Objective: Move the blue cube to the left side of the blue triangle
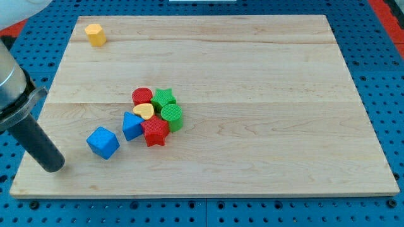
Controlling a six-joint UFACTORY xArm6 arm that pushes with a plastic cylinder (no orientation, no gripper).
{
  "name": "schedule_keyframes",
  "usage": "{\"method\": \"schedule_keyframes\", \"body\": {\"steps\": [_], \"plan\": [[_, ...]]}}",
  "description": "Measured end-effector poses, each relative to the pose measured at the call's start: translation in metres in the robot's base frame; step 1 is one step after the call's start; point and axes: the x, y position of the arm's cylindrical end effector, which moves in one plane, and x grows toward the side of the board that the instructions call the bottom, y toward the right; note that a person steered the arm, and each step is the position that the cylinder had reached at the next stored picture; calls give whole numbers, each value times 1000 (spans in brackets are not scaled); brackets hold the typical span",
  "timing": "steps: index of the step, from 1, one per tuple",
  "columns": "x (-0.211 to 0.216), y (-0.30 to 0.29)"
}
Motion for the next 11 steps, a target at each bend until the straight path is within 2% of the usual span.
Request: {"method": "schedule_keyframes", "body": {"steps": [2, 5, 7, 11], "plan": [[0, 36], [0, 44], [-22, 63], [-32, 71]]}}
